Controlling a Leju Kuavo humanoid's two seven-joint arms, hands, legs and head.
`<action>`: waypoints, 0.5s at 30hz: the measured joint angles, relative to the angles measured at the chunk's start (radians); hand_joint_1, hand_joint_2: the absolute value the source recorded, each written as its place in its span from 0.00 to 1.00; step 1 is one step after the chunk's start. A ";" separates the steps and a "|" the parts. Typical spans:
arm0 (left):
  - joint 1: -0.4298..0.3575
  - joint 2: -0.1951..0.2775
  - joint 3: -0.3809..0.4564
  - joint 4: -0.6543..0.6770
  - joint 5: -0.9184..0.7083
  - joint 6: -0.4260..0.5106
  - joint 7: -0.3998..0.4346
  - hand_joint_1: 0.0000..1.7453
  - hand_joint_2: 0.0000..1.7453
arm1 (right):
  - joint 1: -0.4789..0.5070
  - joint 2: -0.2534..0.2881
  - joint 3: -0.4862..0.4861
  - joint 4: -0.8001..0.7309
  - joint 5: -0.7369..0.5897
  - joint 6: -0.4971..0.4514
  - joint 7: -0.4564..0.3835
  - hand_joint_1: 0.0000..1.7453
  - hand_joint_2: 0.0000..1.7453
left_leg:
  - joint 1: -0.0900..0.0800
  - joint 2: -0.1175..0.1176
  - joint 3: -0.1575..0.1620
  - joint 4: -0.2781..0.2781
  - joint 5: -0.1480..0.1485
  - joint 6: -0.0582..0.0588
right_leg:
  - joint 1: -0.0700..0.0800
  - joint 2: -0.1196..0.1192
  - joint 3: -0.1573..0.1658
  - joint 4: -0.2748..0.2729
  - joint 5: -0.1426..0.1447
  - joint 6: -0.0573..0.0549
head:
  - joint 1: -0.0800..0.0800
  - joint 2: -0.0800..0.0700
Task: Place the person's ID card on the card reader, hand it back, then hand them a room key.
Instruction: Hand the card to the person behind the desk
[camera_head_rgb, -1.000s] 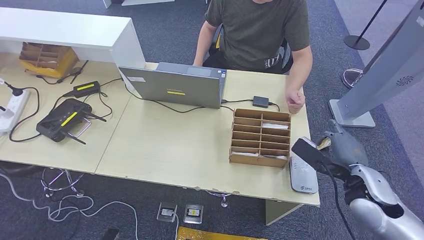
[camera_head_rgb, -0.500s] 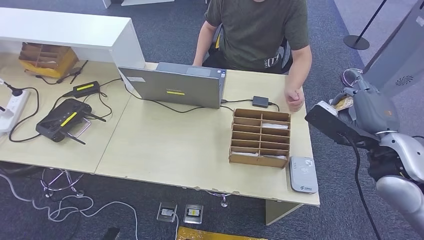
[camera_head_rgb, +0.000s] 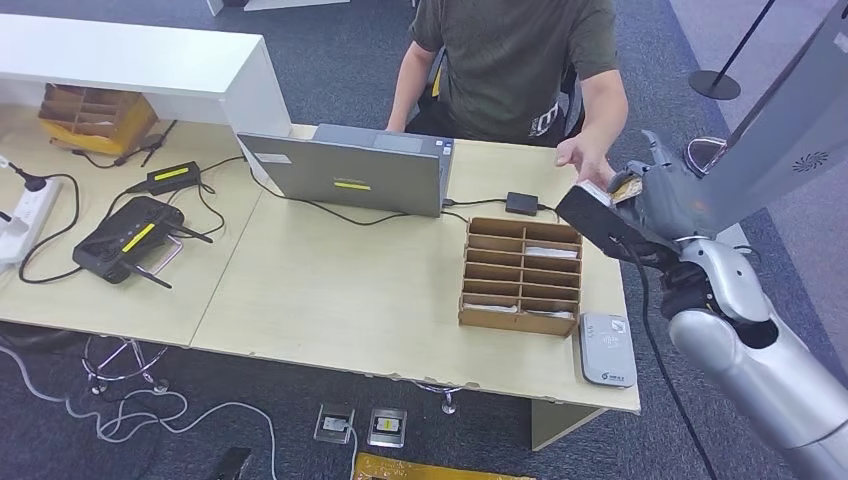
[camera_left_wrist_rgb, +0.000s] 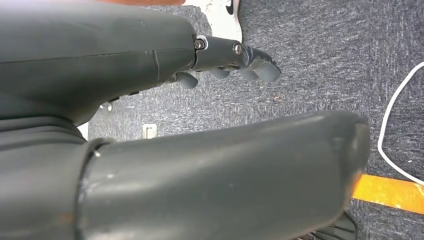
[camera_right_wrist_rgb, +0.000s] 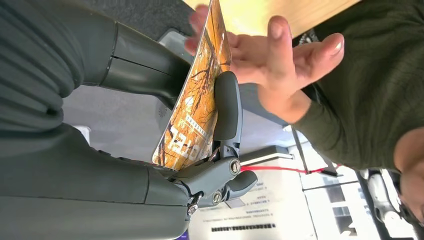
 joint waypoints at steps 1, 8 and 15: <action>0.000 -0.001 0.000 0.000 -0.003 0.000 0.003 0.00 0.00 | -0.005 0.014 0.006 0.025 0.003 -0.003 -0.001 1.00 1.00 | 0.000 0.000 0.000 0.000 0.000 0.000 | 0.000 0.000 0.000 0.000 0.000 0.000 | 0.000 0.000; 0.000 -0.004 -0.002 0.000 -0.018 -0.003 0.023 0.00 0.00 | -0.038 0.055 0.043 0.126 0.016 -0.011 0.010 1.00 1.00 | 0.000 0.000 0.000 0.000 0.000 0.000 | 0.000 0.000 0.000 0.000 0.000 0.000 | 0.000 0.000; 0.000 -0.005 -0.004 0.000 -0.019 -0.003 0.025 0.00 0.00 | -0.053 0.062 0.064 0.175 0.023 -0.020 0.031 0.95 1.00 | 0.000 0.000 0.000 0.000 0.000 0.000 | 0.000 0.000 0.000 0.000 0.000 0.000 | 0.000 0.000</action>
